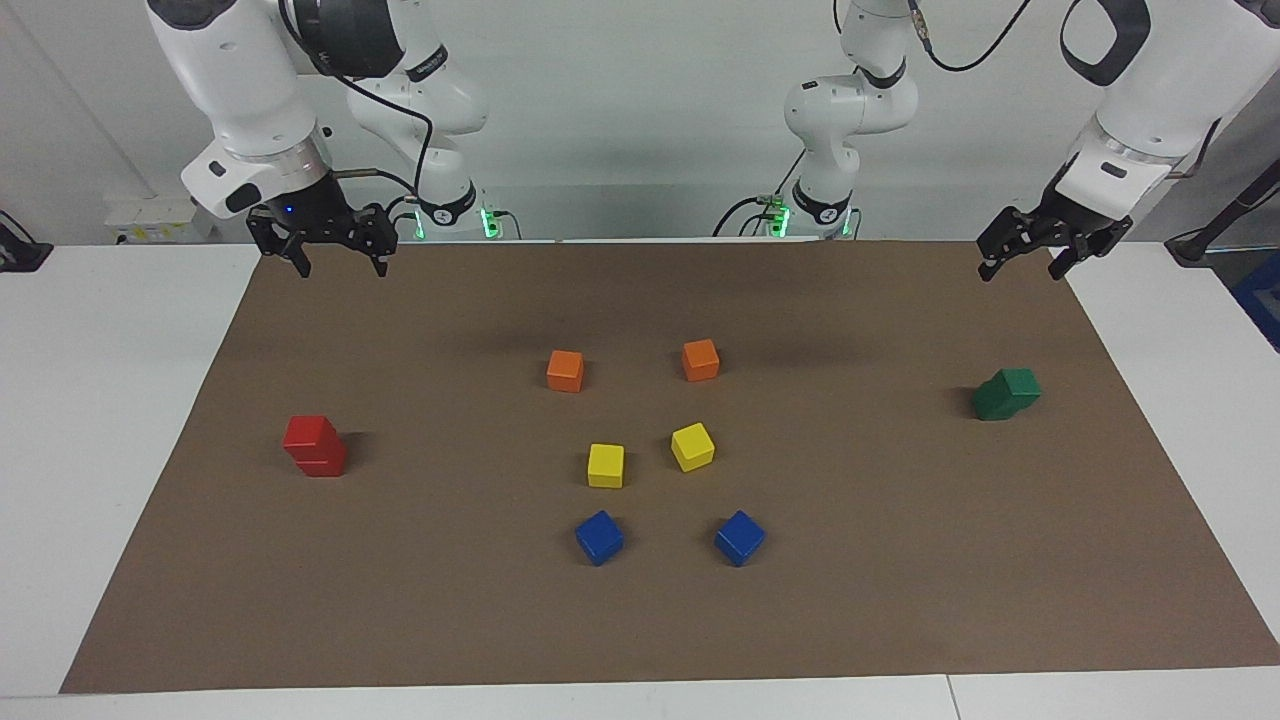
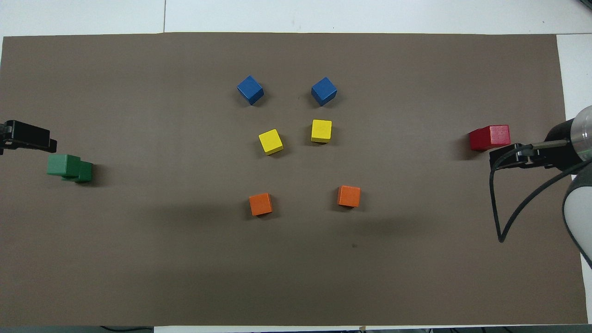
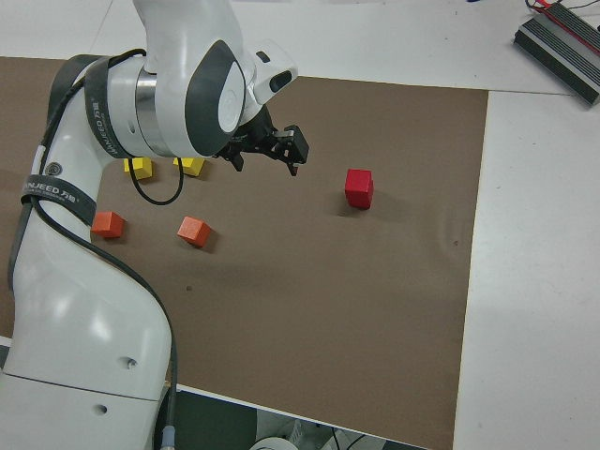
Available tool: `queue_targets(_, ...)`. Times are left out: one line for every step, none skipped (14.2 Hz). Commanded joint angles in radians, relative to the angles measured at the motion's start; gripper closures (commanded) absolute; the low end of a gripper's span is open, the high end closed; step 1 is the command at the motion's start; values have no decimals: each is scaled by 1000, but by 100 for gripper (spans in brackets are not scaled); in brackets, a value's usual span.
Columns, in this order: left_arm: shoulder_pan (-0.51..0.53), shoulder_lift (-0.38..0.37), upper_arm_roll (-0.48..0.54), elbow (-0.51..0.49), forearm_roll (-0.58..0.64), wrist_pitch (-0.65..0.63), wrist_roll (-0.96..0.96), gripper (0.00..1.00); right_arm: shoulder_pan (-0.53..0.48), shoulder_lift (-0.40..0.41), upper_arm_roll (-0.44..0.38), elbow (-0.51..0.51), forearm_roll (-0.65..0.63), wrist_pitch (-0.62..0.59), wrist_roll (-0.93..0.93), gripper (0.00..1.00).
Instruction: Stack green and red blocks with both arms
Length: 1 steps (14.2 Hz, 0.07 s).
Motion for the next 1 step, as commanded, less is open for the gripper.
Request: queue_targets(-19, 6, 15, 24, 2, -23, -11, 0, -10, -27, 7, -35, -8, 25, 17, 0)
